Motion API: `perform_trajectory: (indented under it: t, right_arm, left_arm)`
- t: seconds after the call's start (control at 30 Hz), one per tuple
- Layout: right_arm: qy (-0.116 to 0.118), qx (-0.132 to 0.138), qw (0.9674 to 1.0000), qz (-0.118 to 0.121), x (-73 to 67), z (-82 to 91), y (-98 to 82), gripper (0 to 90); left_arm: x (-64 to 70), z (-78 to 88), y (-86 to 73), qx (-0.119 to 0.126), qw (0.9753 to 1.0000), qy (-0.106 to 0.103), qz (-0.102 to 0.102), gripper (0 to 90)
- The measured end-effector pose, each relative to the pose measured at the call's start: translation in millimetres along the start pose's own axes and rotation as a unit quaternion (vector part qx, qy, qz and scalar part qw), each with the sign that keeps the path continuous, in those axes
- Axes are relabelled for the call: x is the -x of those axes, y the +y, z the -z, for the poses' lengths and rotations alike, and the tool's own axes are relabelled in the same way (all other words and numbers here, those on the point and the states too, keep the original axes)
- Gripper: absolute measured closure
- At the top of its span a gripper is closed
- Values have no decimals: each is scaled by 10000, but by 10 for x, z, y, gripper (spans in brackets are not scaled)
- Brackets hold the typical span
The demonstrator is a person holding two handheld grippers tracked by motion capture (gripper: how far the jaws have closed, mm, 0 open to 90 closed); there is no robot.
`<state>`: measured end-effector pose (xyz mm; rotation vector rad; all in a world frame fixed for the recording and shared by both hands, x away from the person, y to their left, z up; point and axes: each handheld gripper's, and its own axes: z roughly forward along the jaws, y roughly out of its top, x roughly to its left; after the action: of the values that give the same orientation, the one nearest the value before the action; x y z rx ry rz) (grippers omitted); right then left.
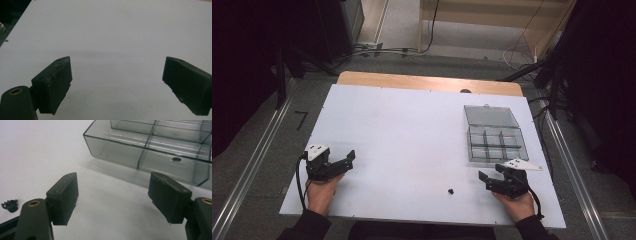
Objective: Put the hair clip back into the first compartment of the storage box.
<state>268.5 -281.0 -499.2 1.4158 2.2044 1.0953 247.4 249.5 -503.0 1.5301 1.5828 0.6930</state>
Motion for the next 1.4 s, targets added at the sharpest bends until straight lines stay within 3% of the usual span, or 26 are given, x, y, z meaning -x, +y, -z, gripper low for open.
perform_trajectory:
  t: [1.4]
  right_arm:
    - [365,-78,9989,277,-313,-111,31,233]
  left_arm:
    - [-1,-1,-3,-2,10000,-7,0,96]
